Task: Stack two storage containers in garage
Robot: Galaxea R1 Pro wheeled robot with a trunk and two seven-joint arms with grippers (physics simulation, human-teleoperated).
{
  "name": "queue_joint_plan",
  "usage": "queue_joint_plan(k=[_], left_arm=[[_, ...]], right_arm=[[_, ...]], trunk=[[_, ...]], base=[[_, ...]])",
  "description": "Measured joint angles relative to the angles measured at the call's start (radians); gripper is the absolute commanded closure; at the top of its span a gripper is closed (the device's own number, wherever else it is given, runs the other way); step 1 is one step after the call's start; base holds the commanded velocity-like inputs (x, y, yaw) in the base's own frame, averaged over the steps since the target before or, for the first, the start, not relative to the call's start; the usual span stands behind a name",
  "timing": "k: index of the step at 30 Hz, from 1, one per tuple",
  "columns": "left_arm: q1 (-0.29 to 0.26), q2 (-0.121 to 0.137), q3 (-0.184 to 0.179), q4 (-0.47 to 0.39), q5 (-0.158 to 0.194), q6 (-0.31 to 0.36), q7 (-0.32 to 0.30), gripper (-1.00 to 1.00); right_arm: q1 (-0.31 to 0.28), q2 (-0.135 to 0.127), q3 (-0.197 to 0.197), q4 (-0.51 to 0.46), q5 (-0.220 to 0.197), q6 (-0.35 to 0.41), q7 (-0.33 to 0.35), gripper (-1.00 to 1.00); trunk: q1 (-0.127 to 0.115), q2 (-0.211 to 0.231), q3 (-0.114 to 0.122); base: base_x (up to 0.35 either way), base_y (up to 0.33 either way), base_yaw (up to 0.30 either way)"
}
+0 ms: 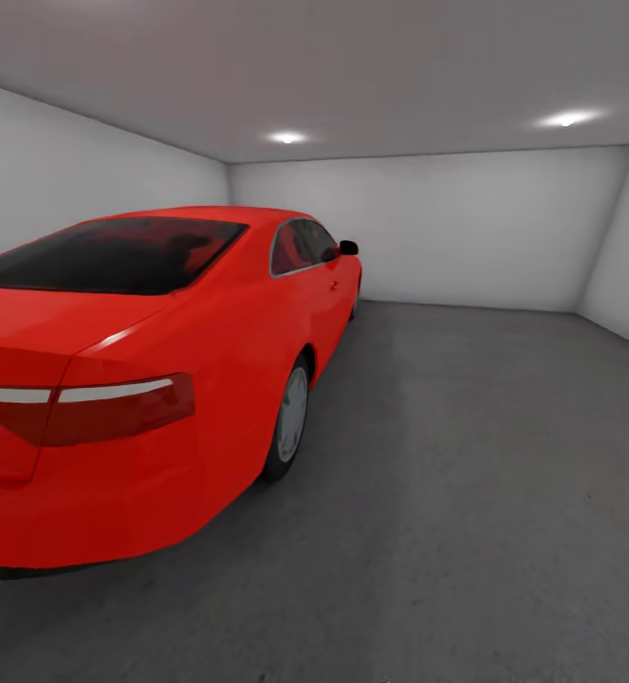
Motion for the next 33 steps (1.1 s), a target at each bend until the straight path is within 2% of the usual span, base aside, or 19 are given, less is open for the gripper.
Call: queue_joint_plan(k=[7,8,9,33], left_arm=[[0.000,0.007,-0.005,0.001,0.000,0.001,0.000,-1.00],[0.000,0.010,-0.006,0.001,-0.002,0.001,0.002,-1.00],[0.000,0.011,-0.006,0.001,-0.003,0.000,0.003,-1.00],[0.000,0.011,-0.009,0.001,-0.005,0.000,0.007,-1.00]], right_arm=[[0.000,0.000,-0.001,0.006,-0.003,-0.038,0.000,-1.00],[0.000,0.000,-0.001,0.008,-0.004,-0.079,0.000,-1.00],[0.000,0.000,-0.001,0.008,-0.004,-0.082,0.000,-1.00],[0.001,0.000,-0.002,0.011,-0.016,-0.097,0.000,-1.00]], trunk=[[0.000,0.000,0.000],[0.000,0.000,0.000],[0.000,0.000,0.000],[0.000,0.000,0.000]], base=[[0.000,0.000,-0.286],[0.000,0.000,-0.288],[0.000,0.000,-0.289],[0.000,0.000,-0.296]])
